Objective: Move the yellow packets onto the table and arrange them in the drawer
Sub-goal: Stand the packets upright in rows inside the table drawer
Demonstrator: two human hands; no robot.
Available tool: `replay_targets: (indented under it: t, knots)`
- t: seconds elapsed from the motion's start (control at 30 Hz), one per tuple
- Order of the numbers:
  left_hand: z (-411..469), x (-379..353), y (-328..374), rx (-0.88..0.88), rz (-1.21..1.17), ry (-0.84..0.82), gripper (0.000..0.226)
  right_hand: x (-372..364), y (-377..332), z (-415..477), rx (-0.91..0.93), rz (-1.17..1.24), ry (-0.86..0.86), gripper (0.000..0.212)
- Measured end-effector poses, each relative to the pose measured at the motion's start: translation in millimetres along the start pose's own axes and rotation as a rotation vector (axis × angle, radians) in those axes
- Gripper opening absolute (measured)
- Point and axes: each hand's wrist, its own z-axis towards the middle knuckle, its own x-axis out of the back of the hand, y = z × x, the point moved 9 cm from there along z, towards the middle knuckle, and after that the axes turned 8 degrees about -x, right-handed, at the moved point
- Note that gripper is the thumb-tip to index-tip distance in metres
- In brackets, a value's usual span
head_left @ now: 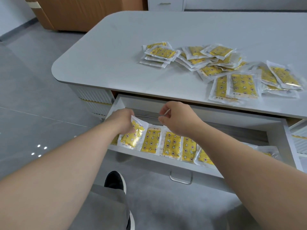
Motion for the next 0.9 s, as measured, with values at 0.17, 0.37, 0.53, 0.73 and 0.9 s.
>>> replay_targets:
  t: [0.17, 0.37, 0.53, 0.73, 0.9]
  knots:
    - [-4.2, 5.1, -0.5, 0.023, 0.235, 0.035, 0.076, 6.2, 2.5, -2.6, 0.011, -0.034, -0.009, 0.014]
    - [-10.0, 24.5, 44.0, -0.023, 0.433, 0.041, 0.068, 29.6, 11.2, -7.5, 0.006, -0.105, 0.036, 0.014]
    - [-23.5, 67.9, 118.6, -0.161, 0.180, 0.181, 0.030, 75.9, 17.4, -11.3, -0.026, -0.100, 0.206, 0.010]
    - [-28.8, 77.8, 195.7, -0.421, -0.014, 0.357, 0.026, 154.0, 51.5, -19.1, -0.219, -0.150, 0.527, 0.014]
    - [-29.5, 58.0, 257.6, -0.694, 0.033, 0.385, 0.049, 192.5, 98.6, -25.5, -0.476, -0.313, 0.548, 0.055]
